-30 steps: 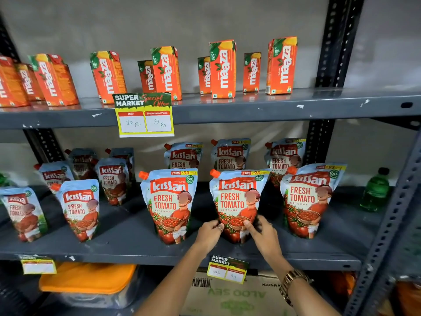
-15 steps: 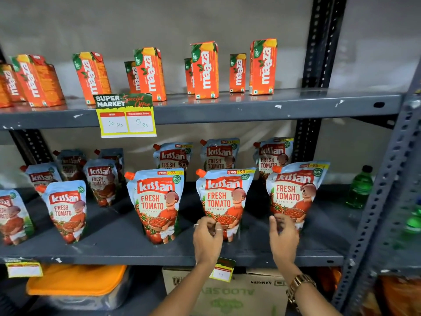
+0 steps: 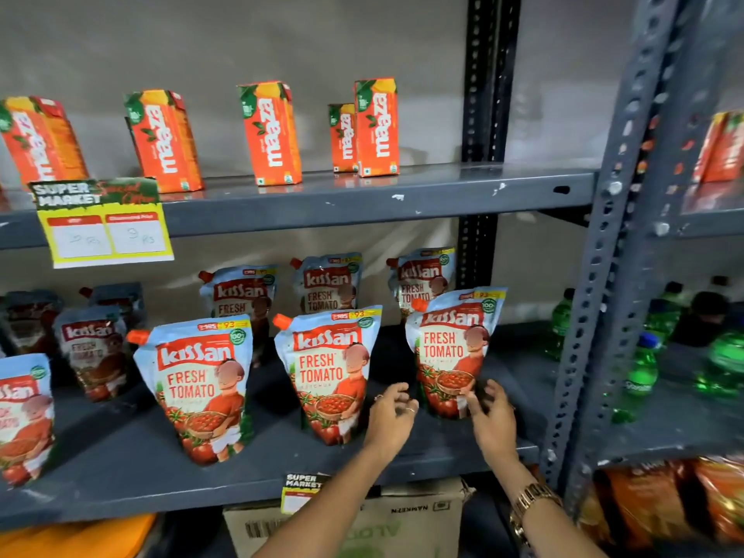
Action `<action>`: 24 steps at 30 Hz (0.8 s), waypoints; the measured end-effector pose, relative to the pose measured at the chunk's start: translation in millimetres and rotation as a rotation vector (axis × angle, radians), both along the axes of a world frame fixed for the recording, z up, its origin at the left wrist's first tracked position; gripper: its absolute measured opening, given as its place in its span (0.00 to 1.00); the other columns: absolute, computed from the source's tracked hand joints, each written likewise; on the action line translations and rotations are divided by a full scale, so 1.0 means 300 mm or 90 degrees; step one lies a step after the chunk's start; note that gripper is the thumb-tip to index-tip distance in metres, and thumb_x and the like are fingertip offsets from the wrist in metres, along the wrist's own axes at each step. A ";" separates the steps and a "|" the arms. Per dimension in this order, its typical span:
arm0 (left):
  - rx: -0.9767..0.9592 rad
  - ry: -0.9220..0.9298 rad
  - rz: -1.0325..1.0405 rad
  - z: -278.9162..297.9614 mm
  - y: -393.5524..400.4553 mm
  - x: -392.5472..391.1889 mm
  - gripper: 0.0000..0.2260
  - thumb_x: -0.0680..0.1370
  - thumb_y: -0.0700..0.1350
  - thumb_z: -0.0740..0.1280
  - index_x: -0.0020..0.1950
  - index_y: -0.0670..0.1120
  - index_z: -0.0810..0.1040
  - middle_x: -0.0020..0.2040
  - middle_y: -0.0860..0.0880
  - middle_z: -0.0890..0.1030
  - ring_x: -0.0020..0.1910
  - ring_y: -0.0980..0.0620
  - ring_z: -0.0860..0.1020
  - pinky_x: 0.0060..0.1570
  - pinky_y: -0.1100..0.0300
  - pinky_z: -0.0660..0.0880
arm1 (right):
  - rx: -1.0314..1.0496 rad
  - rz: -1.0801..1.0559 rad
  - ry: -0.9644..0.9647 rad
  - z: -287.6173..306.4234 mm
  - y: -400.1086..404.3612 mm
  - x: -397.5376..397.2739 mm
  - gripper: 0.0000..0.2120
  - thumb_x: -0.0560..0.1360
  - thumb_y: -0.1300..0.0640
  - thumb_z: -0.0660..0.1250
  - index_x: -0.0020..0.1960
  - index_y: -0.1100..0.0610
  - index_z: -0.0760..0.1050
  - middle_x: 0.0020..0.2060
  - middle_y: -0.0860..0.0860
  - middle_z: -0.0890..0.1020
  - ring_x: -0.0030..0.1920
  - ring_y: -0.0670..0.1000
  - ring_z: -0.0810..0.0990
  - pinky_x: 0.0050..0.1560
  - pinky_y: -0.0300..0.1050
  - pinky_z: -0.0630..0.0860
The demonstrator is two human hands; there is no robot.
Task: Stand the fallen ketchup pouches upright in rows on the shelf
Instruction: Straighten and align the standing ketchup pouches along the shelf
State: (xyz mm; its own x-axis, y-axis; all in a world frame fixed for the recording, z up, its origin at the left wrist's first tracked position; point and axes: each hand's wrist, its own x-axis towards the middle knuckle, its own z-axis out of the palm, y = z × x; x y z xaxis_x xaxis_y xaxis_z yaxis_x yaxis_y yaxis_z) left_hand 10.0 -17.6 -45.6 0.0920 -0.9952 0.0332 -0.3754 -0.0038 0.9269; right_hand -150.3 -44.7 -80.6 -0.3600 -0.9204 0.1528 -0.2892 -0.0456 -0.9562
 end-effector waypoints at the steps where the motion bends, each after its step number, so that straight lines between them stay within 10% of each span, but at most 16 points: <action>1: 0.041 0.021 -0.017 -0.006 -0.015 -0.014 0.21 0.78 0.40 0.63 0.71 0.42 0.66 0.65 0.42 0.74 0.60 0.49 0.74 0.62 0.56 0.72 | 0.007 0.029 -0.002 -0.003 -0.001 -0.007 0.26 0.75 0.58 0.65 0.70 0.65 0.62 0.67 0.63 0.71 0.67 0.61 0.68 0.67 0.56 0.66; 8: 0.153 0.058 -0.093 -0.057 -0.073 -0.091 0.35 0.76 0.42 0.65 0.77 0.54 0.48 0.78 0.49 0.57 0.75 0.48 0.58 0.73 0.52 0.58 | -0.003 0.209 0.019 -0.012 0.006 -0.039 0.25 0.76 0.56 0.64 0.70 0.53 0.62 0.58 0.45 0.71 0.61 0.45 0.69 0.60 0.42 0.65; 24: 0.162 0.063 -0.026 -0.064 -0.047 -0.069 0.31 0.75 0.37 0.65 0.75 0.49 0.57 0.75 0.45 0.62 0.73 0.47 0.61 0.70 0.55 0.62 | 0.084 0.169 -0.040 -0.021 -0.019 -0.067 0.23 0.76 0.67 0.62 0.69 0.62 0.64 0.67 0.59 0.72 0.66 0.57 0.71 0.66 0.52 0.67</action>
